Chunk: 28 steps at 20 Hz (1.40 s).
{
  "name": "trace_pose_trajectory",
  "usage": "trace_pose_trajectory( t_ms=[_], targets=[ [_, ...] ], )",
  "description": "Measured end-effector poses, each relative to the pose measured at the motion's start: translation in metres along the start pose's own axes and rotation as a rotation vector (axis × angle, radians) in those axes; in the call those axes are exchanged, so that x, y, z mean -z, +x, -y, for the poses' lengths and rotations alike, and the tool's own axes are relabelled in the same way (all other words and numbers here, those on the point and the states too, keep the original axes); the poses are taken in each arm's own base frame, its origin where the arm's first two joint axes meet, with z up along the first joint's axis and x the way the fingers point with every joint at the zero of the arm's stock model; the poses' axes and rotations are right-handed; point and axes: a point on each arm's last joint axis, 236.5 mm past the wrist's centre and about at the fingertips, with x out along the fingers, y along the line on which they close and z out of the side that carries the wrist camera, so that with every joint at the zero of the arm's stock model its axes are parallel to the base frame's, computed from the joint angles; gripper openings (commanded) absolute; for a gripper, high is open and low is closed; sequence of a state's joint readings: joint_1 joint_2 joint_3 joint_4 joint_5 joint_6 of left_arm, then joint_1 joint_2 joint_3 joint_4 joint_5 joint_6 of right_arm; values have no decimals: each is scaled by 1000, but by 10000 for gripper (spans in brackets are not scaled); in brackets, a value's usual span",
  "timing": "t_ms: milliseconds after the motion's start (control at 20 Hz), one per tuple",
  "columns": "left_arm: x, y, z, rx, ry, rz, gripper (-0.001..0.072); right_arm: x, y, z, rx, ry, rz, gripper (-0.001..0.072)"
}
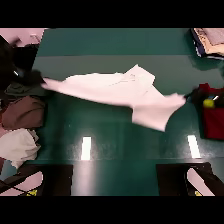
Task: Fold the shirts.
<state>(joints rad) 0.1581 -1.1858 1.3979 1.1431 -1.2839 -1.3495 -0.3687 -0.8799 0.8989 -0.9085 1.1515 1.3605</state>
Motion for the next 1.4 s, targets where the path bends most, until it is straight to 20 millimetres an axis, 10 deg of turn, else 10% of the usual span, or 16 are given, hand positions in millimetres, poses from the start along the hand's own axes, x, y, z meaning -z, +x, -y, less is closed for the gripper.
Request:
trace_pose_trajectory(
  t_ms=[200,350,600,800,1050,1250,1400],
  targets=[
    [-88,-125,47,-26,136,359,22,-97,-99,-86,-56,-216,324,15],
    [-118,-241,95,-45,245,648,22,-138,-192,-151,-80,-372,560,15],
    [-87,-392,162,-57,367,1020,21,-134,-333,-217,-10,-556,871,15],
    [-45,-458,197,-38,426,1184,21,-107,-396,-233,141,-600,1027,14],
    [-55,-426,183,-24,380,1113,21,-114,-387,-213,189,-533,979,13],
    [-82,-283,123,-2,232,737,22,-139,-305,-155,98,-390,672,13],
    [-72,-156,75,38,105,397,22,-147,-207,-104,65,-274,355,14]
  ],
)
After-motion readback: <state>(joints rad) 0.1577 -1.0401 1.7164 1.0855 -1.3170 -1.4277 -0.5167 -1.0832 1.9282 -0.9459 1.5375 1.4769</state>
